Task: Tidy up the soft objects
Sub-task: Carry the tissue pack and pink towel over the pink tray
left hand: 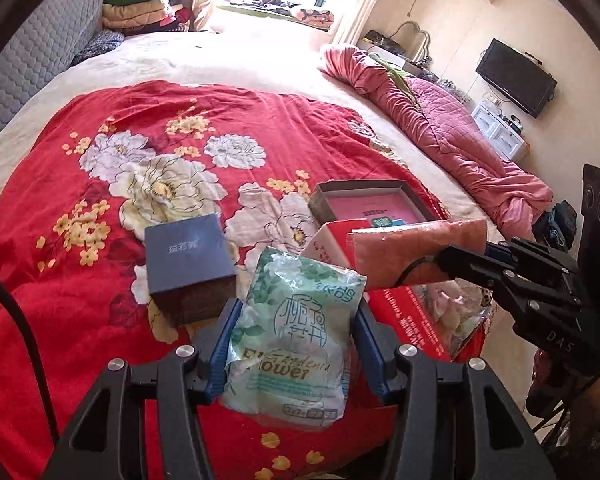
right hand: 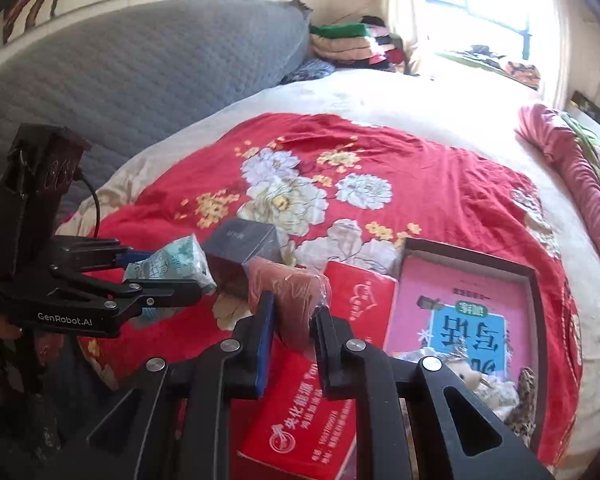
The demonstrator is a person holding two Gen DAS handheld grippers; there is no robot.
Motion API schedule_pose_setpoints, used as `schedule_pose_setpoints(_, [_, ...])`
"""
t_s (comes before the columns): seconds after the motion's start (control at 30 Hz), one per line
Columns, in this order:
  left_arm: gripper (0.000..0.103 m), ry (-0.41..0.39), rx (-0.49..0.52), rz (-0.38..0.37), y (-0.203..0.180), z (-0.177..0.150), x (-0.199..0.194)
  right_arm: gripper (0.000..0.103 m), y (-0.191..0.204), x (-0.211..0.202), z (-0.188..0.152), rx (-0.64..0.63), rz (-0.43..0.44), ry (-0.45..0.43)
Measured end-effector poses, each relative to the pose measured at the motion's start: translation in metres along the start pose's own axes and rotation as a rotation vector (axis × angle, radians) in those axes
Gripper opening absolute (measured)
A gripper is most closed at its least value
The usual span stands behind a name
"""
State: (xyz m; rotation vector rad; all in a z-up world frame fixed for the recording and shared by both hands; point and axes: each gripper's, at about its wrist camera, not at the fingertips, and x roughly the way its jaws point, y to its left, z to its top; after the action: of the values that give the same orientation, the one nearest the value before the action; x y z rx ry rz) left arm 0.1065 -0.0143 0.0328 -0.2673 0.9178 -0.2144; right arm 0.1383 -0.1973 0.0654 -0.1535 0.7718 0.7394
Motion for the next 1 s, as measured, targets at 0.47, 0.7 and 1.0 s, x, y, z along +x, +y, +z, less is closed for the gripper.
schedule_pose_setpoints(0.47, [0.054,-0.05,0.187,-0.042,-0.134,0.044,0.006,0.018,-0.067,-0.098,-0.019,0.167,-0.156,-0.19])
schedule_pose_setpoints(0.7, [0.054,-0.022,0.221,-0.027,-0.157,0.046,0.027,0.018,-0.091,-0.124,-0.035,0.214,-0.214,-0.225])
schedule_pose_setpoints(1.0, [0.054,0.016,0.26,-0.029,-0.176,0.038,0.051,0.018,-0.106,-0.133,-0.053,0.268,-0.236,-0.243])
